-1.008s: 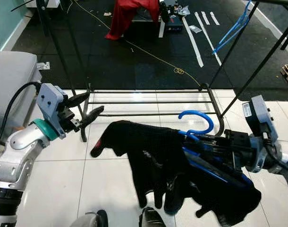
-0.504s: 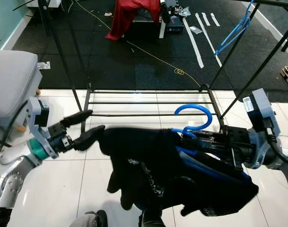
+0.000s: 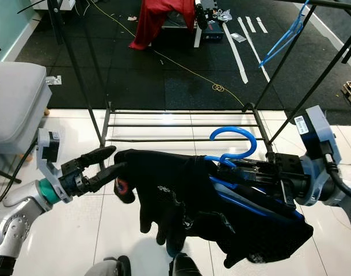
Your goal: Hang hanger
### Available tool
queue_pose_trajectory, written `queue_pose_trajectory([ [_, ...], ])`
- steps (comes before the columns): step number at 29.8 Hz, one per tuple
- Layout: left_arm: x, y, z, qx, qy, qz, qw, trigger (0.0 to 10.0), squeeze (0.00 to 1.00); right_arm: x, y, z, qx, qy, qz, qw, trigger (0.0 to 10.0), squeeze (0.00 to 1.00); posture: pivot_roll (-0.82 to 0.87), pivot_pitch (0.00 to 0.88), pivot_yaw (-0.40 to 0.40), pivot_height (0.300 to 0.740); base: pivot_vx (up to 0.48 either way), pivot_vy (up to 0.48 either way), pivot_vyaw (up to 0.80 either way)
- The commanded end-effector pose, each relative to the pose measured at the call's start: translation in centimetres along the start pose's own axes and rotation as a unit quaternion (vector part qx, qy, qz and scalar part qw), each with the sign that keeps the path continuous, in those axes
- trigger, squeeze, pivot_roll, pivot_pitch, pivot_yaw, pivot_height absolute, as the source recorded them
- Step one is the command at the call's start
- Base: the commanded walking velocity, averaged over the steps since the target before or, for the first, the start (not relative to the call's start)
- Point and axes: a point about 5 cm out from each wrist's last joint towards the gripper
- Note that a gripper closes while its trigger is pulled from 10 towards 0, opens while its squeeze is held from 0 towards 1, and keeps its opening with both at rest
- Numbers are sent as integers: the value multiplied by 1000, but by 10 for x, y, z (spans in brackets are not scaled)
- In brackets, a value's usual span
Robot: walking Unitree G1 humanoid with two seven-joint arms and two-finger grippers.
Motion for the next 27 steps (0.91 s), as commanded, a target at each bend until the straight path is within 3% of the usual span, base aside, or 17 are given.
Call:
queue_pose_trajectory([
  [1,-9,5,0,-14,-19,0,1000,10000,0,8,-4,0,11,1,-13,1000,10000,0,-130,96,45,740,0,0,0],
  [14,-14,6,10,-14,-3,-4,1000,10000,0,15,-7,-3,13,10,-10,1000,10000,0,-133,99,52,740,0,0,0],
  [15,-14,5,11,-12,2,-4,1000,6588,0,15,-7,-3,13,10,-9,1000,10000,0,-133,99,55,740,0,0,0],
  [20,-12,4,12,-10,8,-4,1000,6588,0,15,-7,-3,13,10,-8,1000,10000,0,-133,99,55,740,0,0,0],
  [21,-10,2,12,-2,15,-2,1000,0,0,15,-7,-3,13,9,-7,1000,10000,0,-131,97,57,740,0,0,0],
  [27,-6,-4,14,10,31,3,999,0,0,13,-7,-2,12,2,-5,1000,10000,0,-129,95,60,740,0,0,0],
])
Point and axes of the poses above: a point about 5 cm out from each wrist's last joint towards the gripper, its own z axis pointing out of the wrist towards the gripper, its own x axis along the axis of the wrist's last joint, y = z × x, and after that the axes turned 4 degrees about z, right-handed
